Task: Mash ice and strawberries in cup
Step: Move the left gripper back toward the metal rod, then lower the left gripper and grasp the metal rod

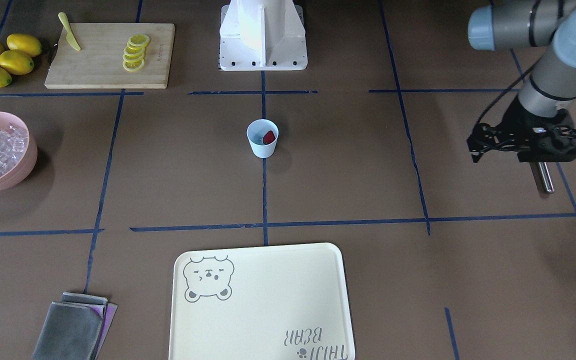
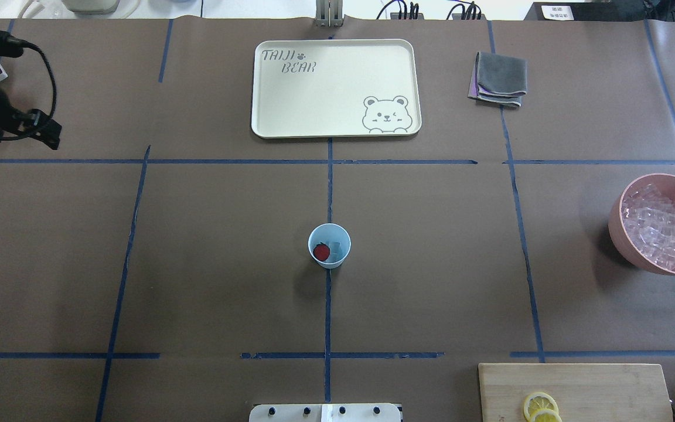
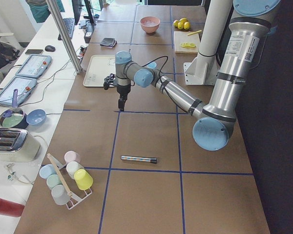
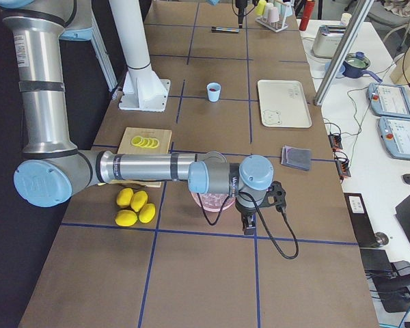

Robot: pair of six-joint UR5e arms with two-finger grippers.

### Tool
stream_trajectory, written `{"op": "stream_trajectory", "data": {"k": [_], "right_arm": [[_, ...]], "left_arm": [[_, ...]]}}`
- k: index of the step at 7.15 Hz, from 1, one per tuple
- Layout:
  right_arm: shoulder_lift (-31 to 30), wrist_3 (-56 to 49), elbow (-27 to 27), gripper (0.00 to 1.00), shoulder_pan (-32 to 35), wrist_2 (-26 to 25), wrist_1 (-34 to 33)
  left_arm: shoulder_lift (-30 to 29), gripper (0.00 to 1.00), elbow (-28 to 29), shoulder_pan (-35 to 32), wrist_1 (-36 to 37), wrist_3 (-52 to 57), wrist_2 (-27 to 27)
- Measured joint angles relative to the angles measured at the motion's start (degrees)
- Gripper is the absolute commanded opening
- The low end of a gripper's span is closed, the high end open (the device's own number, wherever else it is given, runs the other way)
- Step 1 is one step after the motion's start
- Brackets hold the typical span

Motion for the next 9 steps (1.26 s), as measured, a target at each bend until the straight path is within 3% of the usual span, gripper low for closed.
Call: {"op": "stream_trajectory", "data": {"k": [4, 6, 9], "right_arm": [[0.0, 0.1, 0.0, 0.99, 0.0, 0.0, 0.0], [0.0, 0.1, 0.1, 0.99, 0.0, 0.0, 0.1], [0.0, 0.1, 0.2, 0.99, 0.0, 0.0, 0.1]], "left_arm": [[7.6, 1.00, 20.3, -4.8, -29.2, 3.9, -3.5], [9.5, 1.00, 23.7, -4.9, -32.6, 3.8, -3.6], [12.0, 1.00, 24.2, -4.8, -33.0, 2.5, -3.6]]}}
